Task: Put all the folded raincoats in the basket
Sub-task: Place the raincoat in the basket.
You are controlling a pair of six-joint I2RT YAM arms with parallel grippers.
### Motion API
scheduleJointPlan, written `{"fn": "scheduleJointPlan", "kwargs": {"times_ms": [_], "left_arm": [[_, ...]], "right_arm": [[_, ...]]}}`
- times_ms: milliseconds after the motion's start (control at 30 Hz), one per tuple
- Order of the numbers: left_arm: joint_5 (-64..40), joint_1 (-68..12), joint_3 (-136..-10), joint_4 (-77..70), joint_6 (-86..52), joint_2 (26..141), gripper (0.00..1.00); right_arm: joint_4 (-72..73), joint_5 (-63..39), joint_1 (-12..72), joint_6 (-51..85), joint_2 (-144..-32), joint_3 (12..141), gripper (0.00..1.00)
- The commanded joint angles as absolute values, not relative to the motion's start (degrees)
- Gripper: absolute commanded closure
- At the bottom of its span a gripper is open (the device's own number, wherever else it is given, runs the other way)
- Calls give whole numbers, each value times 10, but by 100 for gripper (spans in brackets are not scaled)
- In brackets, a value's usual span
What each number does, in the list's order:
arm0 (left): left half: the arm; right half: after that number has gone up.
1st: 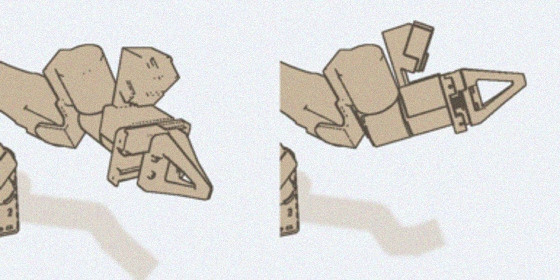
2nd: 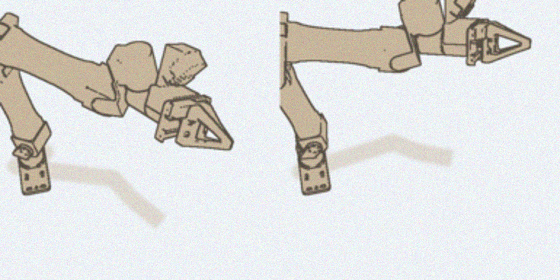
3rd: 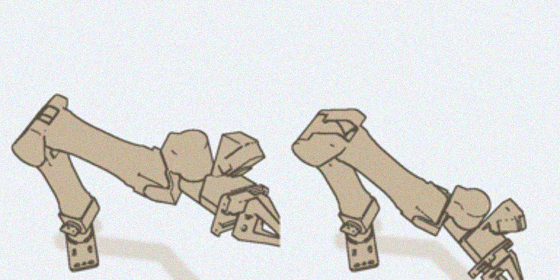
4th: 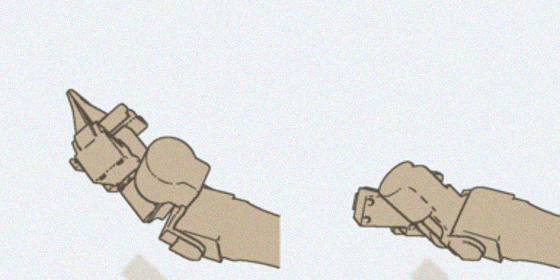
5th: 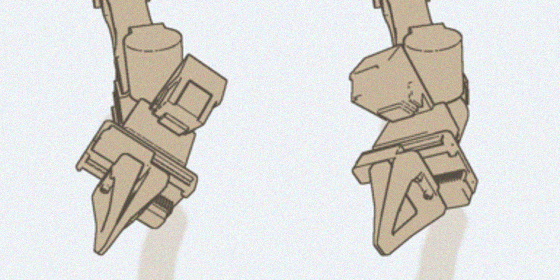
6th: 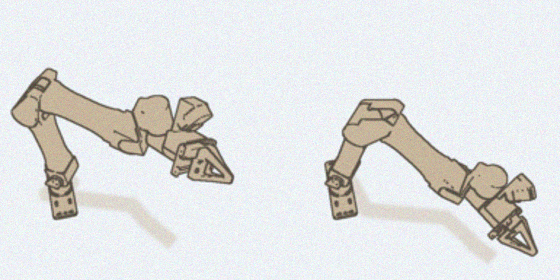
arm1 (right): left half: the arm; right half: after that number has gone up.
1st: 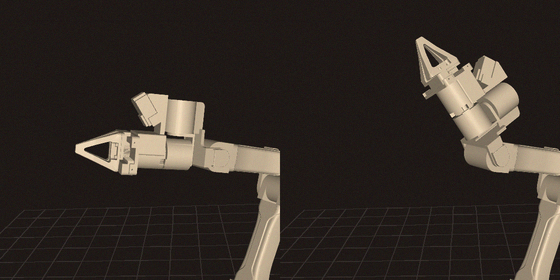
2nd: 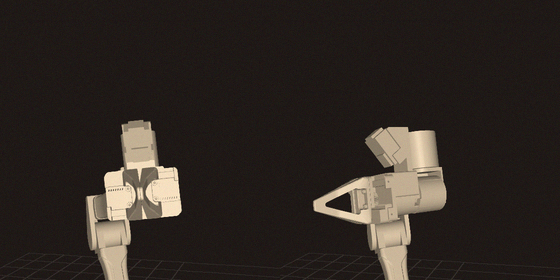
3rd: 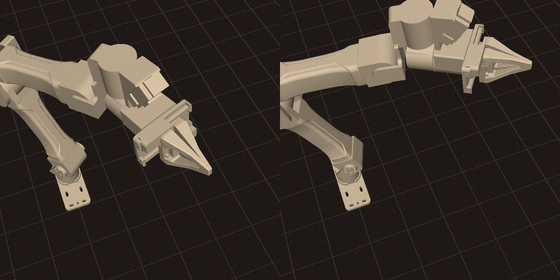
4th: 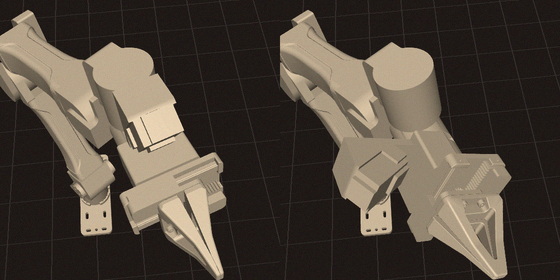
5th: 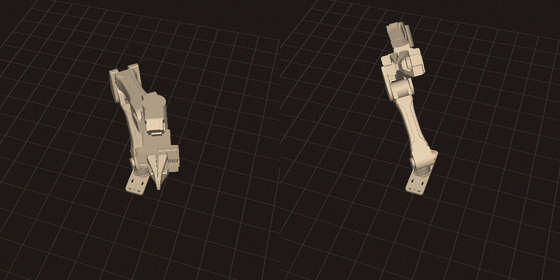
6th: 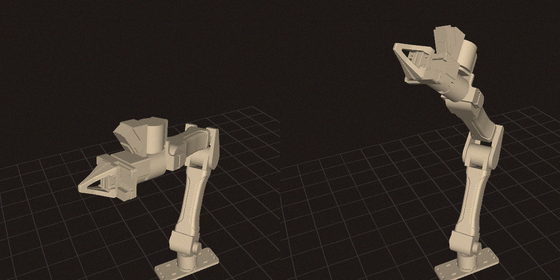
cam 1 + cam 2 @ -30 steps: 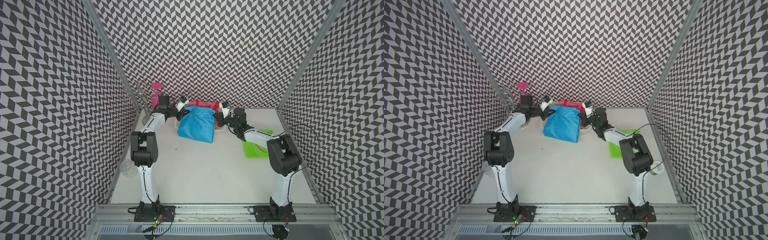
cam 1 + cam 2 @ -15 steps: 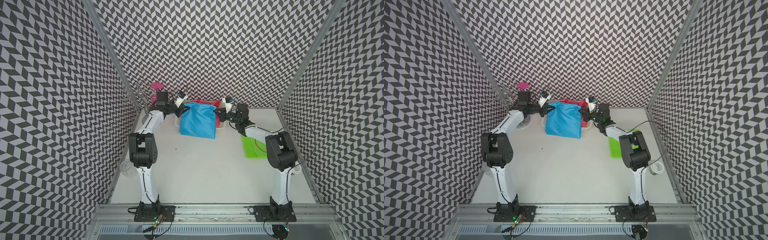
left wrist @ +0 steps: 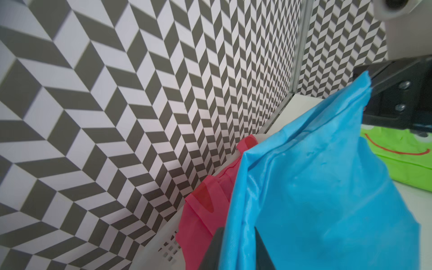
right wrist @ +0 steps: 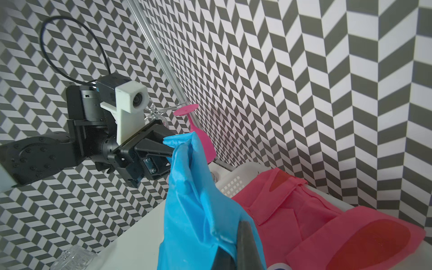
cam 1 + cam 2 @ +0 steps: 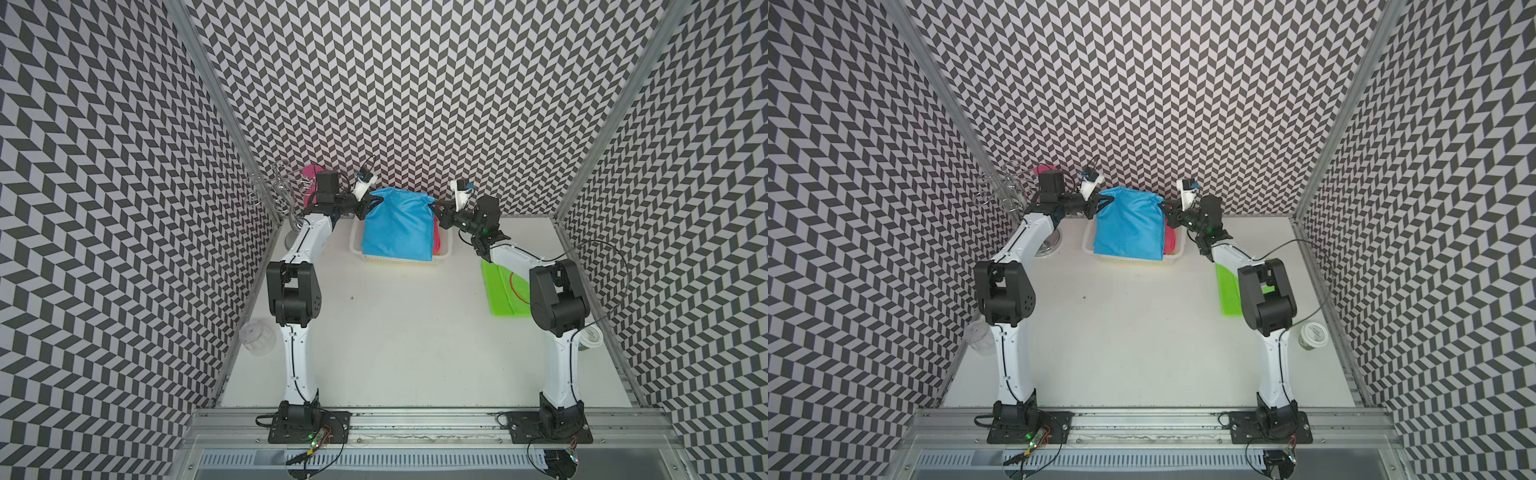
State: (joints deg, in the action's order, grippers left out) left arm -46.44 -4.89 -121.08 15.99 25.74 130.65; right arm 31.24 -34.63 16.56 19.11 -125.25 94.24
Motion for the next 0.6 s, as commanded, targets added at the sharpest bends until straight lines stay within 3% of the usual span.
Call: {"fn": "scheduleJointPlan", "kwargs": {"times_ms": [0, 300, 333, 400, 567], "left_arm": [[-435, -53, -1235, 154, 253, 1353, 68], [-410, -54, -1260, 132, 261, 1401, 65], [-406, -54, -1262, 128, 260, 1402, 61], [-398, -54, -1265, 119, 254, 1401, 41], [-390, -55, -1265, 121, 257, 1379, 32]], "right_arm": [[314, -325, 162, 189, -1291, 968, 100], [320, -271, 162, 183, -1340, 997, 100], [316, -271, 162, 185, -1349, 1010, 100], [307, -272, 163, 188, -1369, 1039, 100], [291, -252, 170, 200, -1405, 1092, 100]]}}
